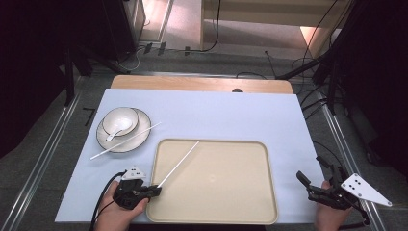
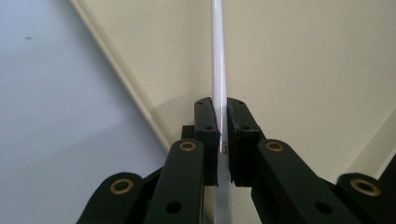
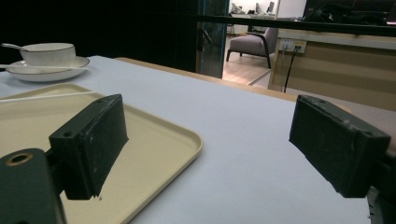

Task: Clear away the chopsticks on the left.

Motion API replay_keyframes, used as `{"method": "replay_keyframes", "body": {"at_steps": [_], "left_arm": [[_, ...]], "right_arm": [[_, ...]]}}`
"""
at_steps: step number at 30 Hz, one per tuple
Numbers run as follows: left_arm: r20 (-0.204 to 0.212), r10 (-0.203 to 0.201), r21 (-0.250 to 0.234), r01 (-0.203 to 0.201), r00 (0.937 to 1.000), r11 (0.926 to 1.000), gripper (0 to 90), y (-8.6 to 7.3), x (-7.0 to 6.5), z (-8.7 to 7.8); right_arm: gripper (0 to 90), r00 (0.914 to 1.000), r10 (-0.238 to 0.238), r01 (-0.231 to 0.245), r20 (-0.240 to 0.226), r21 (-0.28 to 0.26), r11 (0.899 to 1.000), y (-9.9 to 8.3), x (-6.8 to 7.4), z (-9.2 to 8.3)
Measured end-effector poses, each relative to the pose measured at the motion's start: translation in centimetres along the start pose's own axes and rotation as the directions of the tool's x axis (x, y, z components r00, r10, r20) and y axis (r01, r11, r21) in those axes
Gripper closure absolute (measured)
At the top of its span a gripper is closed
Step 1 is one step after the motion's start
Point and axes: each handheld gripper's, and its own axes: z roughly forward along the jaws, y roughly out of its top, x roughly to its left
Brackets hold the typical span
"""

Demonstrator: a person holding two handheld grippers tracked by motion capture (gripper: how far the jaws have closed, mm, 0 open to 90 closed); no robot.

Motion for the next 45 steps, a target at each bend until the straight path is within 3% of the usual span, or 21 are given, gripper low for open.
{"method": "replay_keyframes", "body": {"at_steps": [5, 9, 17, 19, 21, 23, 27, 30, 32, 34, 45], "left_arm": [[0.016, -0.026, -0.005, 0.026, 0.9995, 0.9996, 85.2, 0.0, -0.3, 0.5], [-0.004, -0.015, -0.008, 0.015, 0.9999, 0.9999, 84.5, -0.1, -0.6, 0.6], [0.004, -0.007, -0.016, 0.007, 1.0000, 0.9999, 79.4, -0.2, -0.7, 0.5], [0.027, -0.010, -0.015, 0.010, 0.9996, 0.9998, 75.2, -0.2, -0.6, 0.5], [0.022, 0.008, -0.024, -0.007, 0.9997, 0.9997, 71.8, -0.1, -0.7, 0.6], [0.046, 0.005, -0.041, -0.003, 0.9989, 0.9992, 74.7, 0.3, -0.5, 0.6], [0.032, 0.019, -0.071, -0.016, 0.9993, 0.9973, 83.7, 1.7, -0.6, 0.7], [0.046, 0.025, -0.084, -0.021, 0.9986, 0.9962, 90.0, 2.8, -0.4, 1.4], [0.064, 0.035, -0.087, -0.029, 0.9973, 0.9958, 90.0, 3.4, -0.3, 2.2], [0.042, 0.059, -0.088, -0.055, 0.9973, 0.9946, 90.0, 4.0, -0.5, 3.1], [0.099, 0.087, -0.059, -0.082, 0.9913, 0.9949, 90.0, 6.9, -1.1, 6.2]], "right_arm": [[11.7, 1.0000, 0.000, 0.000, 0.000, 0.000, 1.000, 0.0, 0.0, 0.0], [11.7, 1.0000, 0.002, -0.002, 0.002, 0.001, 1.000, 0.0, 0.0, 0.0], [11.7, 1.0000, 0.004, -0.004, 0.000, 0.001, 1.000, -0.1, -0.1, 0.0], [11.7, 1.0000, 0.004, -0.004, 0.000, 0.002, 1.000, -0.1, -0.1, 0.0], [11.8, 1.0000, 0.006, -0.006, 0.001, 0.001, 1.000, 0.0, 0.0, 0.0], [11.7, 1.0000, 0.005, -0.005, 0.001, -0.002, 1.000, -0.1, -0.1, -0.1], [11.7, 1.0000, 0.008, -0.008, 0.004, 0.000, 1.000, -0.1, -0.2, 0.0], [11.7, 1.0000, 0.008, -0.008, 0.000, 0.005, 1.000, -0.1, -0.1, 0.0], [11.7, 1.0000, 0.002, -0.002, -0.001, 0.005, 1.000, -0.1, -0.1, 0.1], [11.7, 1.0000, 0.004, -0.004, -0.002, 0.007, 1.000, -0.1, -0.1, 0.2], [11.8, 1.0000, 0.009, -0.009, -0.001, 0.011, 1.000, -0.2, -0.2, 0.1]]}}
